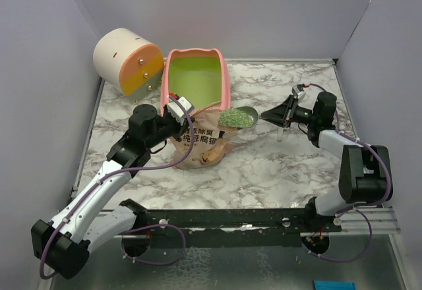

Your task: Fill the litter box with clean litter

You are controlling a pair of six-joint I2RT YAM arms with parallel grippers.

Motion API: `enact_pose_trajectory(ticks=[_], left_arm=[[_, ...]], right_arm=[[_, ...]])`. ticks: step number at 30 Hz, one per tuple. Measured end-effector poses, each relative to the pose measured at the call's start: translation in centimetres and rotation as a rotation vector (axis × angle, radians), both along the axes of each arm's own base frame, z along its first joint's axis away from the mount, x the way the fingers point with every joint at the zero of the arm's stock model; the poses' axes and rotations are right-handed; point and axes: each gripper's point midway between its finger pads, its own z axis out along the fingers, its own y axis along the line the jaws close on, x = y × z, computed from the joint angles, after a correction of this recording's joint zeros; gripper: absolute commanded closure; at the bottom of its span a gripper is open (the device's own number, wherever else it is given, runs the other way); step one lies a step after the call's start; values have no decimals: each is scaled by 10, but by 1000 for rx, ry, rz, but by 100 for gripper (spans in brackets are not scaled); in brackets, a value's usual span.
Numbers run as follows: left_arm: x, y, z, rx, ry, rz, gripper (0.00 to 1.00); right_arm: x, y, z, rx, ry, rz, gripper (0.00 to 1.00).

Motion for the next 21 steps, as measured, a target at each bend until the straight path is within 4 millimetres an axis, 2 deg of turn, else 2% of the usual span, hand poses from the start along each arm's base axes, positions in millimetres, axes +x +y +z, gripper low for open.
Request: enact_pose_trajectory(ticks=[11,21], left_arm=[[-4,2,2,-2,-2,0,100],[-11,4,4,-27,4,4,100]], right_arm=[[7,-9,1,6,16,-43,99],[15,-11,20,25,-27,-52,99]])
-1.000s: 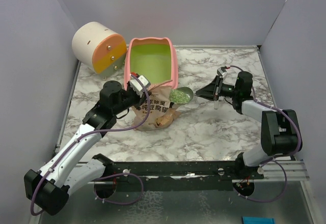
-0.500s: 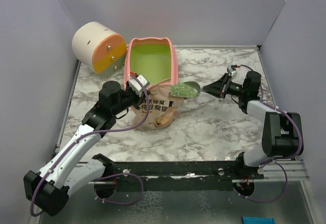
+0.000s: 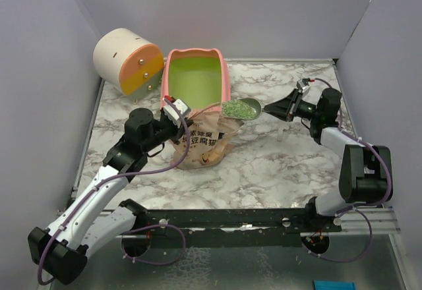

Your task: Fill the litter box with clean litter

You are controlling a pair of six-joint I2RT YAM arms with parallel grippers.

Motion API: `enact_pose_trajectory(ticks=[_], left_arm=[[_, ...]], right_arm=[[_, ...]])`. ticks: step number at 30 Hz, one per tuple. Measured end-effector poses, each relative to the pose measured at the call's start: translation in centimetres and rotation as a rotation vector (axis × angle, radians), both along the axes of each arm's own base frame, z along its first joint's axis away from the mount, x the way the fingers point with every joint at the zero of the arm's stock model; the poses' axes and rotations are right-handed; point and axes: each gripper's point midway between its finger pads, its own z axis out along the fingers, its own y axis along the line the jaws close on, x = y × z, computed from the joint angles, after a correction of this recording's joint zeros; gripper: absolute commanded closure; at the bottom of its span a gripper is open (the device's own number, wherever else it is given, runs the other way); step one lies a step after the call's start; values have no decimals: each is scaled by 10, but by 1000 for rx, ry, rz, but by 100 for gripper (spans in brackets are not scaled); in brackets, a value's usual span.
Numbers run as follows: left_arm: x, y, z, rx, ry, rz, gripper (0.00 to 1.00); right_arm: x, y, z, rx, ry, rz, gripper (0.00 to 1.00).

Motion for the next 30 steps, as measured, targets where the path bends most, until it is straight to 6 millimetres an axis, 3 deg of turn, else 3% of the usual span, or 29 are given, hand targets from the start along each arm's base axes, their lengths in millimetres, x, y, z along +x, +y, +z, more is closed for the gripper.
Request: enact_pose_trajectory(ticks=[11,18,24,30], left_arm=[[-12,1,-1,-42,17,-11,100],[-19,2,0,-60,19,-16,100],[-20,2,0,-63,20,-22,100],[-21,1,0,-67,25,-28,100]], right_arm=[[16,-1,35,5,-86,-8,99],[36,-2,54,5,-133,-9,99],[61,9,65,6,-151,0,99],[82,31,79,9,-173,31,99]])
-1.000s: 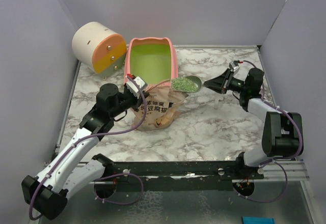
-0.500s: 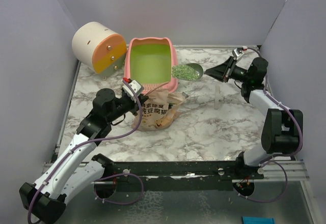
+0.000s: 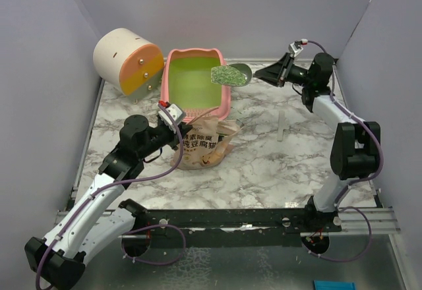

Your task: Fill the litter box with clean litter

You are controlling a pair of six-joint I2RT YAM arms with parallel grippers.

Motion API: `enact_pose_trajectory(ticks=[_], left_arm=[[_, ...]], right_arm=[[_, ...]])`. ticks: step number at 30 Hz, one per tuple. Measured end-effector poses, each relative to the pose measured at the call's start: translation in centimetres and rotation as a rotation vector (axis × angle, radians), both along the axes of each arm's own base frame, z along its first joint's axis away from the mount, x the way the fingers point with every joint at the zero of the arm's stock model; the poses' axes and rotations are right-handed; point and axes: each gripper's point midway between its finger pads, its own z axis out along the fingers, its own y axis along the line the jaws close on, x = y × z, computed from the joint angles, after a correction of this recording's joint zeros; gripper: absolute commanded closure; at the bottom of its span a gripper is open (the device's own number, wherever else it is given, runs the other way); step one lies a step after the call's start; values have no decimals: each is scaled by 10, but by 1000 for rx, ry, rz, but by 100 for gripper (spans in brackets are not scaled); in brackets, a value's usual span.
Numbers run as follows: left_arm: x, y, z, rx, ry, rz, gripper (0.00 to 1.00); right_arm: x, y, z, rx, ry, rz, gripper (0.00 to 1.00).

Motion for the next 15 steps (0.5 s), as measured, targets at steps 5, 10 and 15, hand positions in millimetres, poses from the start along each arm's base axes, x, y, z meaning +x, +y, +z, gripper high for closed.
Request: enact_pose_trajectory(ticks=[5,10,15], left_arm=[[-1,-1,0,-10,10,-1,100],[-1,-1,0,-14,16,-7,96],[-1,-2,1,-11,17,-11,78]], right_arm=[[22,23,4,1,-5,32,99],[48,49,3,-7,-2,60,99],[77,84,1,-38,-21,88,99]])
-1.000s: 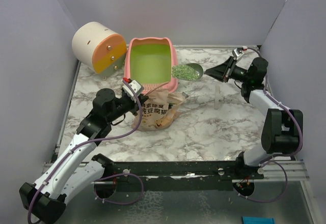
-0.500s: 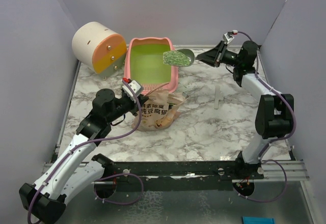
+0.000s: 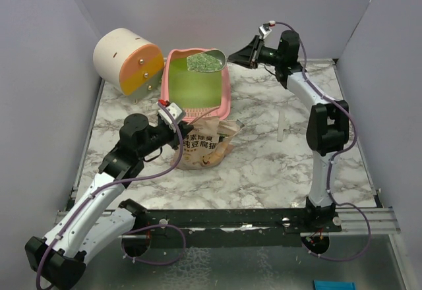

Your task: Fill the litter box with clean litter

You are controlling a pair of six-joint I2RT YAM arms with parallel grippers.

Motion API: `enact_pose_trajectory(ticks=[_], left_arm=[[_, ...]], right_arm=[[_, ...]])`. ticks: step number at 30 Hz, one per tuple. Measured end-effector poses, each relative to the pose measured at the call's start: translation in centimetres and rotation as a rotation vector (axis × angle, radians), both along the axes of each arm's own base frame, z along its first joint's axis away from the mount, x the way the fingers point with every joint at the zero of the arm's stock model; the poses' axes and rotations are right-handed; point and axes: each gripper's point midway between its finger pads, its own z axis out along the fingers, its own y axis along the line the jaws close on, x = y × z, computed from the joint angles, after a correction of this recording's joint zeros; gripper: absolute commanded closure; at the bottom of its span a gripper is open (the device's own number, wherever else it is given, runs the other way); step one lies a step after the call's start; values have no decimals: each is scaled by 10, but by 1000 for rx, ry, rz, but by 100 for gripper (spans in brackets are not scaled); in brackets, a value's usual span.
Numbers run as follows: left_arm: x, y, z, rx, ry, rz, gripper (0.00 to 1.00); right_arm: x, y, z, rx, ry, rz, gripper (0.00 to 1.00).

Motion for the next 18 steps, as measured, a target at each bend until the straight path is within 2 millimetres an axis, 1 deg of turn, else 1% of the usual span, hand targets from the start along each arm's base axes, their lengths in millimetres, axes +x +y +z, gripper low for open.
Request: enact_pose_trajectory(ticks=[3,7,9,12,18], left_arm=[[0,0,4,-2,-10,-3,71],[-1,0,20,-17,-47,-6,68],[-2,1,28,-24,-70,-6,67],[-5,3,38,-32,-101,-6,66],[-6,12,47,-39,-136,38,64]], right_arm=[[12,18,-3,-22,-18,10,99],[23,38,-5,-52,-48,23,99],[28,44,-6,-72,-65,22,99],[35,48,-5,-105,-90,4,99],[44,44,3,-166,-166,-50,99]])
